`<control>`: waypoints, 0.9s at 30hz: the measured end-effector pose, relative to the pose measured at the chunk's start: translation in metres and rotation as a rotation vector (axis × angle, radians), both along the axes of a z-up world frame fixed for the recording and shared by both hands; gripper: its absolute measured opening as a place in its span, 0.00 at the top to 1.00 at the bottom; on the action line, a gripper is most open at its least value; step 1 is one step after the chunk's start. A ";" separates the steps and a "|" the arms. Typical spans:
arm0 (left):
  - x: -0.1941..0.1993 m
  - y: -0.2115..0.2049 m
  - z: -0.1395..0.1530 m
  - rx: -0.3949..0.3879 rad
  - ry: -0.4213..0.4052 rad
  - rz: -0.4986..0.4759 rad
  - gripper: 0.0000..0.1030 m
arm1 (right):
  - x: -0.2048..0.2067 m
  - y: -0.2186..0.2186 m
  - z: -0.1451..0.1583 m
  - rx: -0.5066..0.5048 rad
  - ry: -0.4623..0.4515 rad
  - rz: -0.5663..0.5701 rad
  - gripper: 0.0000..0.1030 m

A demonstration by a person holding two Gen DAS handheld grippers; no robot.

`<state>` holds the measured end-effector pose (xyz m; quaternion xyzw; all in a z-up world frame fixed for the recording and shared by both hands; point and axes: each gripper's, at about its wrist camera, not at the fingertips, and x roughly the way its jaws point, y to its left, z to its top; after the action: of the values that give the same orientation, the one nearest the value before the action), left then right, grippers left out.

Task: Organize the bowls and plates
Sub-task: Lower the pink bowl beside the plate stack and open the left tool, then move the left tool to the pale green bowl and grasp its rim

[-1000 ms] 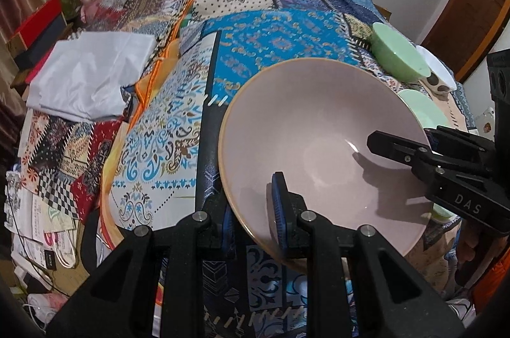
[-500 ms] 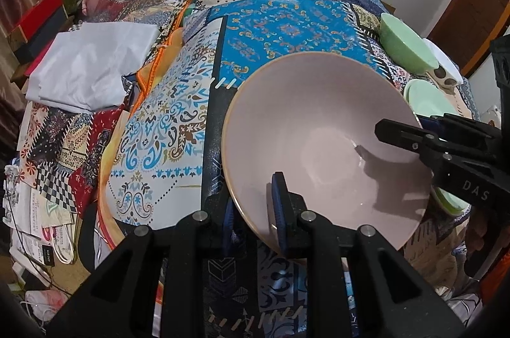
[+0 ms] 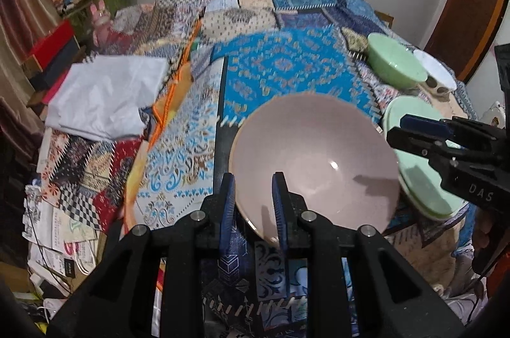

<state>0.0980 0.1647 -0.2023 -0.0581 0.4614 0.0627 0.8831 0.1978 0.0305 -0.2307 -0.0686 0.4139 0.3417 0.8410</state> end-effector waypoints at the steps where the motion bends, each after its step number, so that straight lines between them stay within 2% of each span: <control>1: 0.000 -0.002 0.005 0.004 -0.010 -0.001 0.70 | -0.001 -0.003 0.003 0.004 -0.009 -0.006 0.59; 3: 0.000 -0.008 0.016 0.015 -0.041 -0.002 0.51 | -0.002 -0.010 0.010 0.014 -0.034 -0.028 0.51; 5: -0.001 -0.016 0.028 0.037 -0.082 -0.007 0.42 | -0.004 -0.019 0.018 0.023 -0.057 -0.045 0.47; 12: 0.011 -0.046 0.057 0.049 -0.155 -0.055 0.24 | -0.002 -0.053 0.041 0.043 -0.136 -0.129 0.29; 19: 0.041 -0.078 0.073 0.062 -0.202 -0.099 0.19 | 0.013 -0.091 0.057 0.043 -0.194 -0.214 0.27; 27: 0.089 -0.110 0.077 0.070 -0.209 -0.152 0.16 | 0.039 -0.129 0.057 0.017 -0.219 -0.307 0.27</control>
<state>0.1874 0.0544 -0.1251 0.0015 0.3674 0.0053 0.9300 0.2369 -0.0988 -0.1732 -0.0342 0.3226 0.2032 0.9238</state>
